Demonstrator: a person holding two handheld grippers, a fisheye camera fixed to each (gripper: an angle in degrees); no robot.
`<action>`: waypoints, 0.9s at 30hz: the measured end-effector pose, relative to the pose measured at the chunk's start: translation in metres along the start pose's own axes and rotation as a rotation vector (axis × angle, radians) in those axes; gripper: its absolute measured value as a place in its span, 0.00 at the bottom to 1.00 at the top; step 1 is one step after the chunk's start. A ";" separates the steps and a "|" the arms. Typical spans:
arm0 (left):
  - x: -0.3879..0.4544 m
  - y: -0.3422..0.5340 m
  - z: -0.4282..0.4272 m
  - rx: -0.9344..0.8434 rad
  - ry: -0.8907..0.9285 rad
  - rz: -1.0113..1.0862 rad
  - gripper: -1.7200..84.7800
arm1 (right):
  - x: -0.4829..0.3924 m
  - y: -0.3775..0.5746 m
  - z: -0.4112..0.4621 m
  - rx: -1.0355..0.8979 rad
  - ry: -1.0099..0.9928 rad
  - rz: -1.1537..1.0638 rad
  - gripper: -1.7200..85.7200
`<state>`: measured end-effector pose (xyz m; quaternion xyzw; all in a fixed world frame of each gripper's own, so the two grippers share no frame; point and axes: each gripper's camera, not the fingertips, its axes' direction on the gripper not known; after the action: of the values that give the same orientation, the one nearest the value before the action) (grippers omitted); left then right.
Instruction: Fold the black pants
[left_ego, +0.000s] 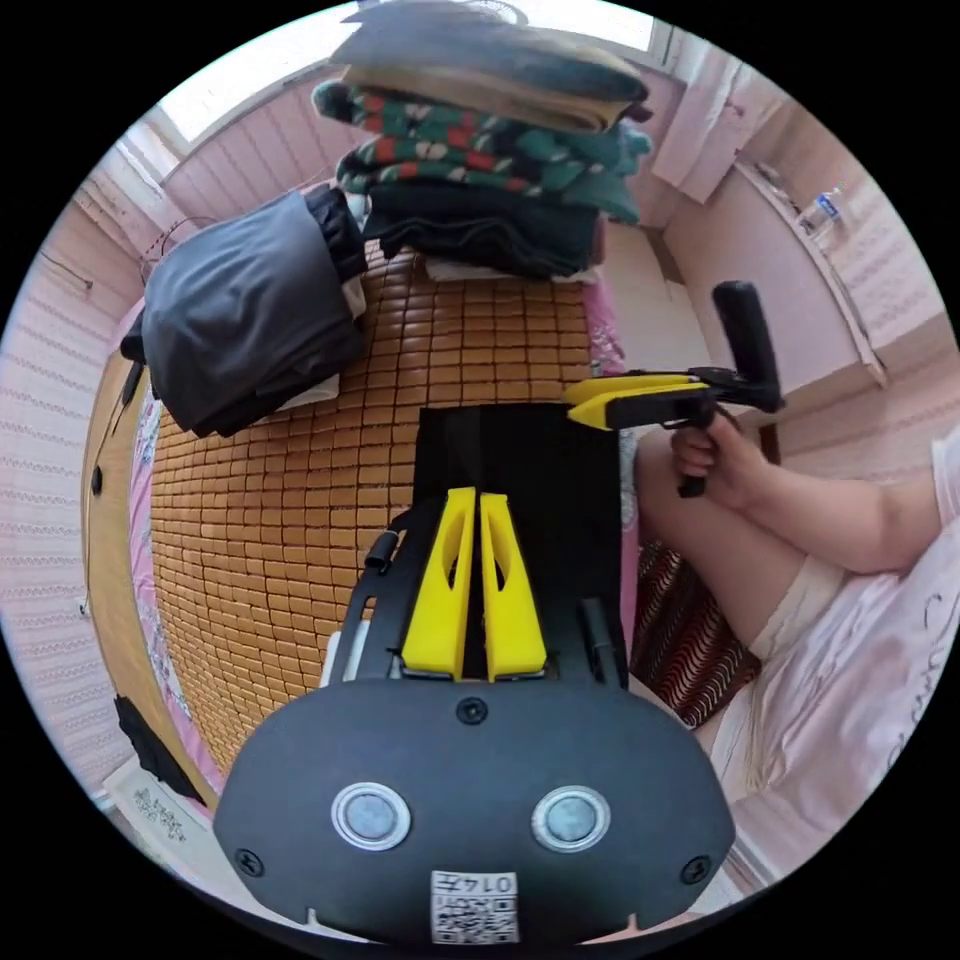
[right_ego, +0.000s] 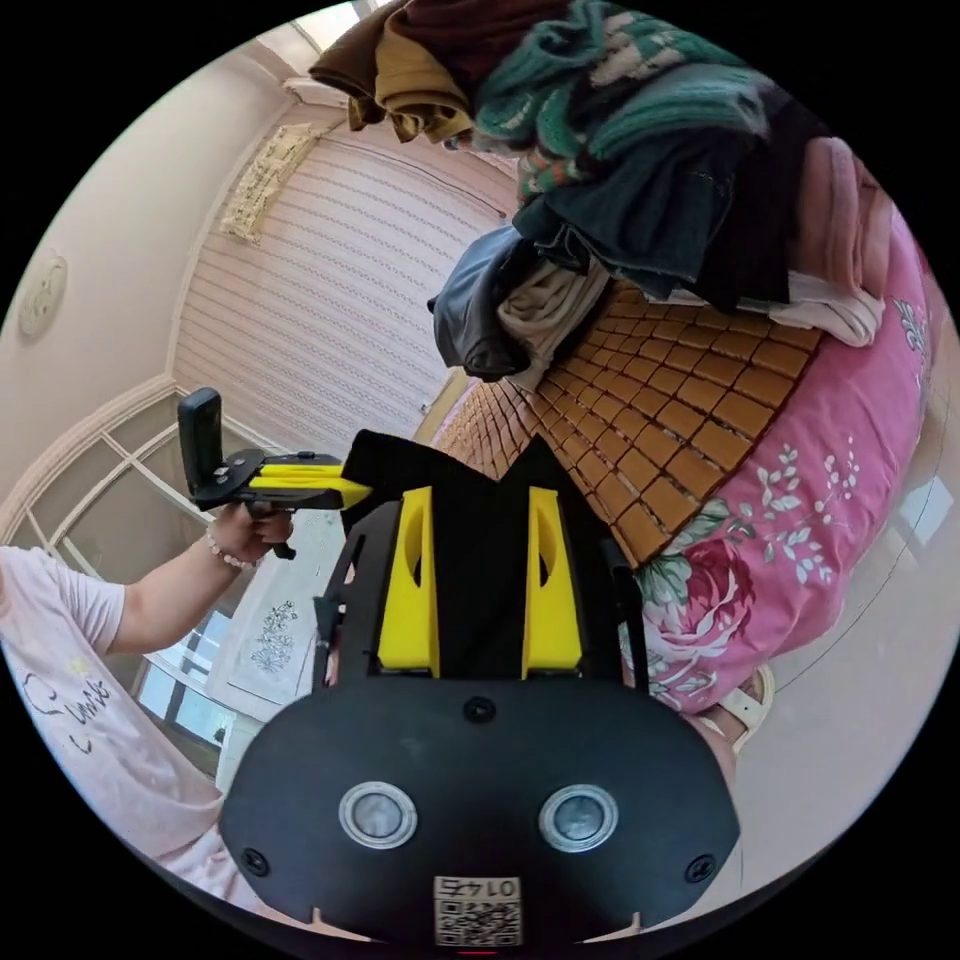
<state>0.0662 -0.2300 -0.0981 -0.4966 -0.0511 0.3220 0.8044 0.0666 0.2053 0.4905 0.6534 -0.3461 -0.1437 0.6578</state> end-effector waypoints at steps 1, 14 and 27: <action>0.008 0.010 -0.024 0.050 0.032 0.032 0.01 | 0.008 0.001 -0.013 0.031 -0.085 0.009 0.19; 0.078 0.084 -0.154 0.274 0.144 0.161 0.01 | 0.012 0.005 -0.004 -0.226 -0.654 -0.100 0.29; -0.026 0.034 -0.091 0.166 -0.026 -0.174 0.01 | 0.008 0.003 -0.093 -0.051 -0.228 -0.056 0.02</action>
<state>0.0665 -0.3046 -0.1657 -0.4176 -0.0774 0.2602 0.8671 0.1317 0.2710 0.5042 0.6252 -0.3963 -0.2441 0.6265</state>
